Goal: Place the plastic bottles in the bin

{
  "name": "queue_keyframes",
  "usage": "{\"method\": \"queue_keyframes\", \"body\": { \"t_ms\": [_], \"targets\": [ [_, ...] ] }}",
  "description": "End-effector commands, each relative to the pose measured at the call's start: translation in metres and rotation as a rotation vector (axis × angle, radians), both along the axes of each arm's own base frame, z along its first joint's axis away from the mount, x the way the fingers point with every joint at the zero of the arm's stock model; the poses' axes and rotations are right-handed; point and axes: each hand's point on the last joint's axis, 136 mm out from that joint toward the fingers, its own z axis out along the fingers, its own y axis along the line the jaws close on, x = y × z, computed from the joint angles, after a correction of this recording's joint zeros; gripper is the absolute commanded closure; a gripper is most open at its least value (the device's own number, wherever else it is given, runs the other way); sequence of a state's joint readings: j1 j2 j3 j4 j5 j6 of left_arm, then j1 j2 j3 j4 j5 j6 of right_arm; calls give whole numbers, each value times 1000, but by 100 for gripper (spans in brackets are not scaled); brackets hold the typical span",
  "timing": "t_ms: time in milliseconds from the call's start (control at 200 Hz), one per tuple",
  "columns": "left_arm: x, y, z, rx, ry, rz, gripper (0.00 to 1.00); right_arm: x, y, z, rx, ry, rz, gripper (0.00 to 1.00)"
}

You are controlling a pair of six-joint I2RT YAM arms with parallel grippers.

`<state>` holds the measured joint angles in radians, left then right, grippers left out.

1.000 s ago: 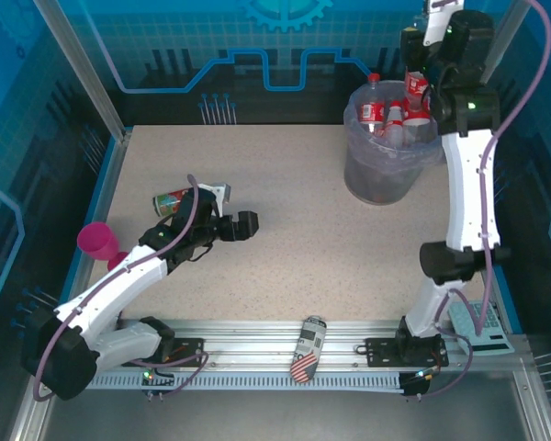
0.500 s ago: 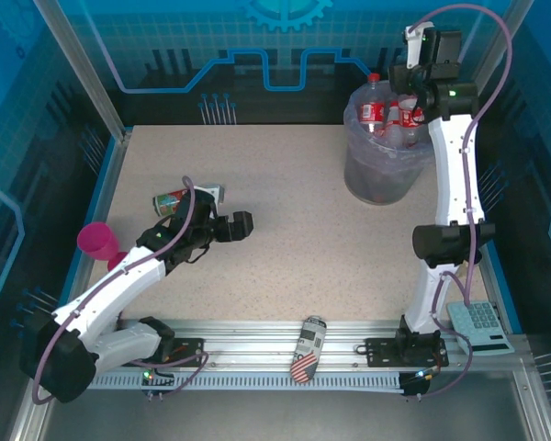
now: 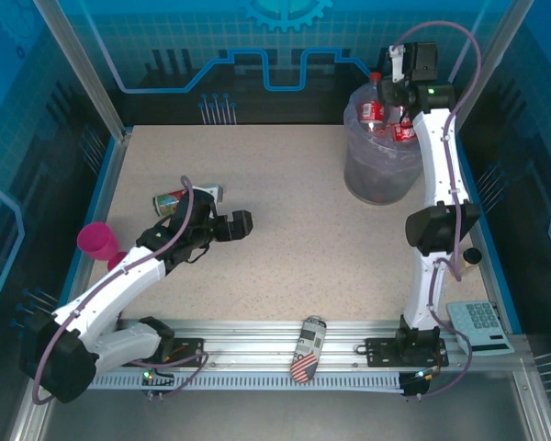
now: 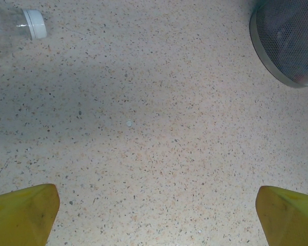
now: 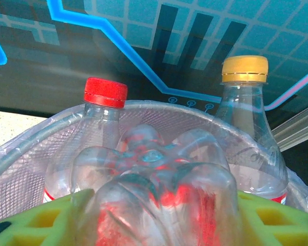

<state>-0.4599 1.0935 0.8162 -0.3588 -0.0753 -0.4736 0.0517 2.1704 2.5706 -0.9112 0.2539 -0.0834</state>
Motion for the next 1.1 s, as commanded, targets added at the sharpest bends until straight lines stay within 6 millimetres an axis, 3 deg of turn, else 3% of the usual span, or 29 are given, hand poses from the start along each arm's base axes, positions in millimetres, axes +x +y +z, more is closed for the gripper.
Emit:
{"method": "queue_keyframes", "body": {
  "t_ms": [0, 155, 245, 410, 705, 885, 1096],
  "targets": [
    [1, 4, -2, -8, 8, 32, 1, 9, -1, -46, 29, 103, -3, 38],
    [2, 4, -4, -10, 16, 33, 1, 12, -3, -58, 29, 129, -14, 30],
    [2, 5, -6, -8, 21, 36, 1, 8, -2, -50, 40, 118, -11, 22],
    [4, 4, -7, -13, 23, 38, 1, -3, 3, -11, 65, 38, 8, 17],
    [9, 2, -9, -22, 33, 50, 1, -40, 0, 61, 68, -95, 11, 12],
    [14, 36, -17, -4, 120, 241, 1, -63, 6, 75, 112, -107, 41, 12],
    [25, 78, -37, -44, 210, 475, 1, -108, 28, 82, 243, -147, 124, 12]
  ]
}}
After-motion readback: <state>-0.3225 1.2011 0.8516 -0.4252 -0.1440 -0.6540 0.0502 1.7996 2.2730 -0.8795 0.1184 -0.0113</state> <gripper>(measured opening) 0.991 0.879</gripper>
